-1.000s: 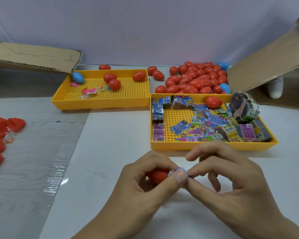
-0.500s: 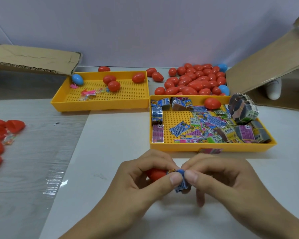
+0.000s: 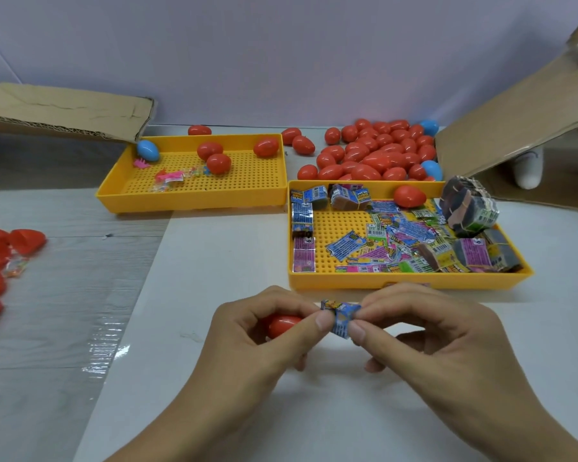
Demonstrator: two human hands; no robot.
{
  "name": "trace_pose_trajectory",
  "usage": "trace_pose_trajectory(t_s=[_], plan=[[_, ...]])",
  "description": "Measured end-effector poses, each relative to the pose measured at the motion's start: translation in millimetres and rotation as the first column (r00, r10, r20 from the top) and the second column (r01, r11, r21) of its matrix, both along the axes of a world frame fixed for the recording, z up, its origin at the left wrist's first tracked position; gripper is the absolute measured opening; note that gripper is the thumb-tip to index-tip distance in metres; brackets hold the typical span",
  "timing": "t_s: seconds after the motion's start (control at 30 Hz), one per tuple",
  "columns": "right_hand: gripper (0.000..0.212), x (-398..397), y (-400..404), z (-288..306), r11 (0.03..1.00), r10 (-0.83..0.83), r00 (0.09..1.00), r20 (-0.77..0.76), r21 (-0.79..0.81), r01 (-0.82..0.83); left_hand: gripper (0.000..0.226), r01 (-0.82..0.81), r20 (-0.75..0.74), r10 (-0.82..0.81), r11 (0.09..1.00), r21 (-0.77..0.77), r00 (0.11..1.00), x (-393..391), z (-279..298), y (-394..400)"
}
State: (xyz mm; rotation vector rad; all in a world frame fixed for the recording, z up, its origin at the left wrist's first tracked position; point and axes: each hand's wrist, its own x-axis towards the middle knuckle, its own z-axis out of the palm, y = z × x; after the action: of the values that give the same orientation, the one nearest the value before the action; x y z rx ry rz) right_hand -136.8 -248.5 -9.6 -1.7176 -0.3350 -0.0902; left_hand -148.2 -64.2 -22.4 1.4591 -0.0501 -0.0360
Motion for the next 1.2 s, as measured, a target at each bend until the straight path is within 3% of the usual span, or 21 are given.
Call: trace_pose_trajectory(t_s=[0.17, 0.27, 0.37, 0.5, 0.73, 0.93, 1.2], plan=[[0.033, 1.5, -4.2, 0.0, 0.999, 0.053, 0.991, -0.119, 0.008, -0.052, 0.016, 0.133, -0.006, -0.134, 0.99, -0.043, 0.991, -1.1, 3.7, 1.4], [0.023, 1.2, -4.8, 2.7, 0.992, 0.116, 0.991, -0.061, -0.042, -0.119, 0.009, 0.2, 0.038, -0.199, 0.98, -0.008, 0.979, -3.3, 5.4, -0.5], [0.014, 1.4, -2.7, 1.6, 0.996, 0.086, 0.996, -0.039, -0.012, -0.086, 0.01, 0.19, 0.077, -0.193, 0.981, 0.05, 0.978, -4.3, 3.9, -1.2], [0.027, 1.5, -2.1, -2.7, 1.0, 0.021, 0.999, 0.026, 0.001, -0.021, 0.005, 0.159, 0.154, -0.178, 0.979, 0.131, 0.972, -6.3, 2.6, -2.0], [0.022, 1.1, -3.1, -1.2, 0.999, 0.002, 0.99, 0.139, -0.032, 0.002, 0.028, 0.103, 0.097, -0.104, 0.994, 0.02, 0.99, -7.6, 2.8, -0.5], [0.031, 3.0, -4.1, -3.8, 0.995, 0.003, 0.988, 0.154, -0.095, 0.012, 0.023, 0.104, 0.149, -0.117, 0.99, 0.094, 0.982, -9.3, 4.7, -3.4], [0.019, 2.4, -6.3, 0.3, 0.985, 0.037, 0.974, 0.221, -0.173, 0.002, 0.047, 0.1, 0.161, -0.113, 0.991, 0.086, 0.98, -8.9, 1.4, -3.6]])
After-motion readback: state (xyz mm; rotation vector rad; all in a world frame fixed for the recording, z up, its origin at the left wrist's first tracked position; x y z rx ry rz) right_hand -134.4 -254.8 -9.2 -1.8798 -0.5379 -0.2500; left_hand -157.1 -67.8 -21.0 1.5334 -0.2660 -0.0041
